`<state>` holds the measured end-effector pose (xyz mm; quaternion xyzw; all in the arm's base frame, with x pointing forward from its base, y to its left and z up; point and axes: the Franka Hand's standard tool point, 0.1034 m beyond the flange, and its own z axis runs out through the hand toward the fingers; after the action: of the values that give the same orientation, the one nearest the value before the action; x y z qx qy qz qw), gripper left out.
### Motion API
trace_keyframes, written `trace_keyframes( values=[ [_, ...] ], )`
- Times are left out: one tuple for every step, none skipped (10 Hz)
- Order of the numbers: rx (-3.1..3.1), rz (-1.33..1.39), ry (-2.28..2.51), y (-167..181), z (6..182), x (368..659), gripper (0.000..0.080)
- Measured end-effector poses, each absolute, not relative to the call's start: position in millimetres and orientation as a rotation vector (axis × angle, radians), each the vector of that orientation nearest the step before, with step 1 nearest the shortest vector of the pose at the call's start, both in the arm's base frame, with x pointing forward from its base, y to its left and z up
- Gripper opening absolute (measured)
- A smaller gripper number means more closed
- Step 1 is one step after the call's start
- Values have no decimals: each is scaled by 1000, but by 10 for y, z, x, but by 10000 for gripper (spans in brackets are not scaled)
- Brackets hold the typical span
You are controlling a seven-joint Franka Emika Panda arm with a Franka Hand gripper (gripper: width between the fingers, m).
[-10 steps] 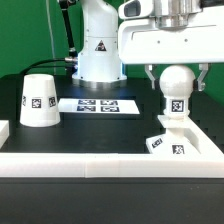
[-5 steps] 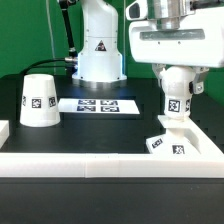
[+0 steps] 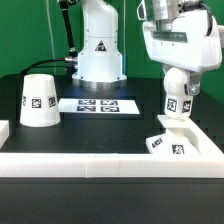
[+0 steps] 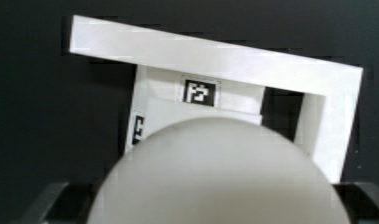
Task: Assemble lamp
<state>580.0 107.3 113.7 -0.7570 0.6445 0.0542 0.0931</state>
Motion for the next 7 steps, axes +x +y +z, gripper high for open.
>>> trace_keyframes(
  values=[
    [-2187,175,1976,1080,1138,5800,578],
    [-2147,182,2019,1083,1139,5800,578],
    [-2126,186,2041,1088,1139,5800,578],
    [-2077,198,2086,1105,1140,5798,626],
    [-2116,192,2044,1107,1140,5798,626],
    [-2181,185,1972,1096,1139,5793,676],
    [-2247,175,1895,1066,1144,5795,695]
  ],
)
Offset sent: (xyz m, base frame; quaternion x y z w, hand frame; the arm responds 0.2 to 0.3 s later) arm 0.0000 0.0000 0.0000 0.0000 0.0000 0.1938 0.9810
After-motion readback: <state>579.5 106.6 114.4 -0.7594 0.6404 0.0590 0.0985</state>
